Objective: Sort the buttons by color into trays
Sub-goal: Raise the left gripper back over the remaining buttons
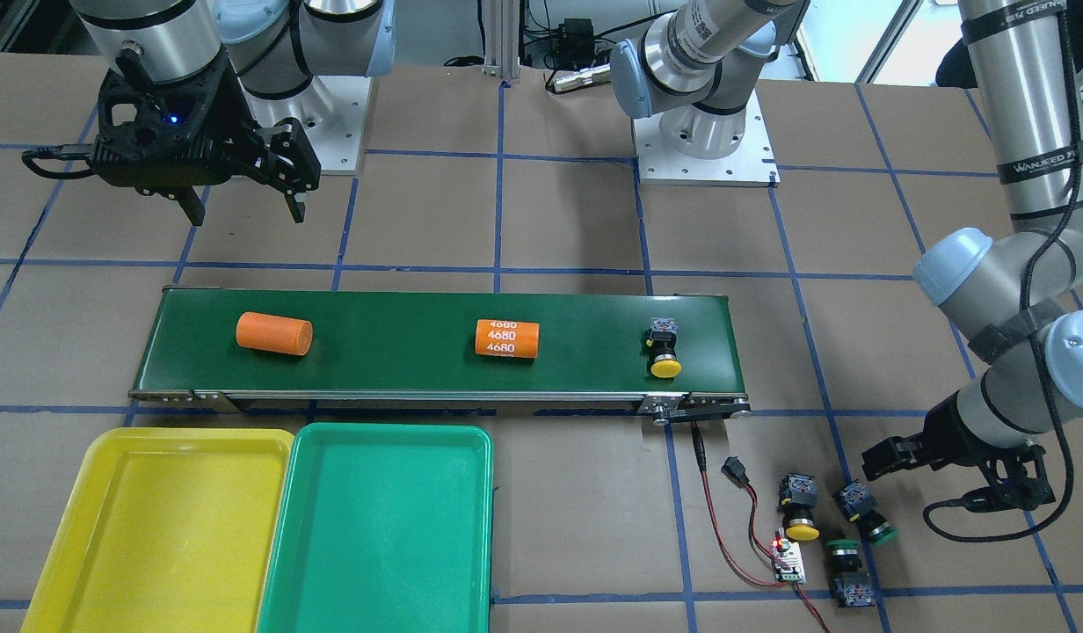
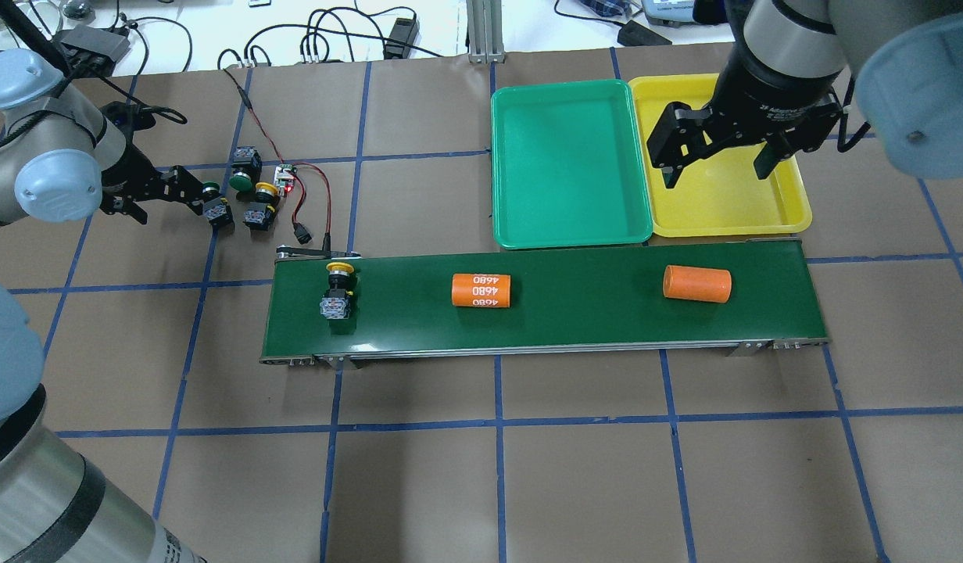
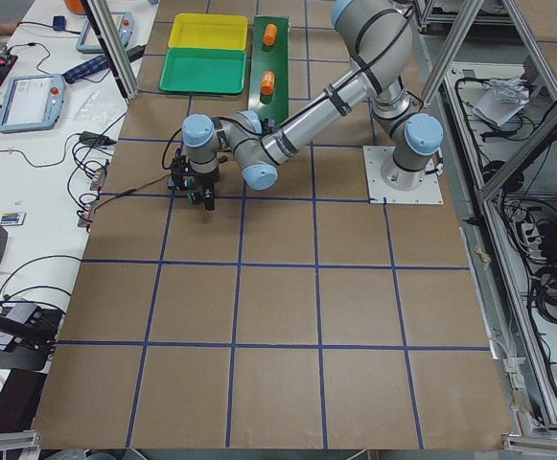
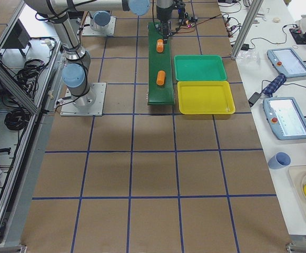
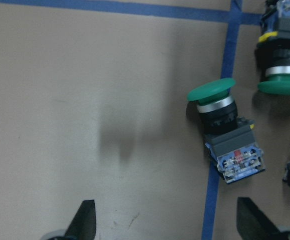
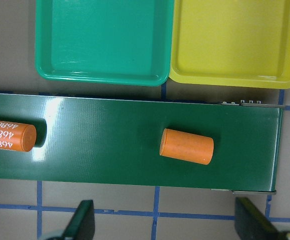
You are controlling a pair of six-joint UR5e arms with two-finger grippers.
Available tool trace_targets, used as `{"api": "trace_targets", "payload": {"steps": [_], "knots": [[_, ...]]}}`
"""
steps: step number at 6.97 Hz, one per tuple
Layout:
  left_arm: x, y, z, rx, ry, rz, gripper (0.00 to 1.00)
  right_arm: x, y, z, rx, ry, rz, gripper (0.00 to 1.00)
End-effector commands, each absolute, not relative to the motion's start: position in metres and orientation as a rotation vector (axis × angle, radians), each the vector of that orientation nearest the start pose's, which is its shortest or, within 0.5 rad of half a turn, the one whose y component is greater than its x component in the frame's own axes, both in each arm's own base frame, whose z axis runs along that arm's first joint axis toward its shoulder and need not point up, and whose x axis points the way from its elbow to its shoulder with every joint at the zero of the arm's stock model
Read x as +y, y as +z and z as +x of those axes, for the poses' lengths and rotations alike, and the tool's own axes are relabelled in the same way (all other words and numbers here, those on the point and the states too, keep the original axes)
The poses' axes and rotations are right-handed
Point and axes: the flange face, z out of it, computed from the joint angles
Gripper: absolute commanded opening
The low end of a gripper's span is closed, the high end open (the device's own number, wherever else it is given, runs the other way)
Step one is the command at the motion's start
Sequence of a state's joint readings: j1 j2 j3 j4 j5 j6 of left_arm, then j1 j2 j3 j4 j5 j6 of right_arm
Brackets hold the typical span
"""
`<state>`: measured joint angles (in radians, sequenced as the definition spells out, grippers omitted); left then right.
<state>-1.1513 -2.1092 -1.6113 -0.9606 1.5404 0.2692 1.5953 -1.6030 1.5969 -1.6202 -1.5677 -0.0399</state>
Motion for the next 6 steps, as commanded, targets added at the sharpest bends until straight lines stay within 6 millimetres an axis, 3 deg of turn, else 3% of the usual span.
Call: {"api": "trace_targets", "payload": {"steps": [1, 4, 6], "knots": [[-0.65, 0.211, 0.132, 3.175, -0.064, -0.314, 1.0, -0.48, 0.496, 0.145, 3.136, -0.087, -0.101, 1.0], [-0.654, 0.204, 0.122, 3.175, -0.051, -0.349, 1.0, -0.48, 0.496, 0.145, 3.136, -0.087, -0.101, 1.0], [-0.657, 0.179, 0.122, 3.18, -0.003, -0.383, 1.0, -0.48, 0.496, 0.145, 3.136, -0.087, -0.101, 1.0]]}}
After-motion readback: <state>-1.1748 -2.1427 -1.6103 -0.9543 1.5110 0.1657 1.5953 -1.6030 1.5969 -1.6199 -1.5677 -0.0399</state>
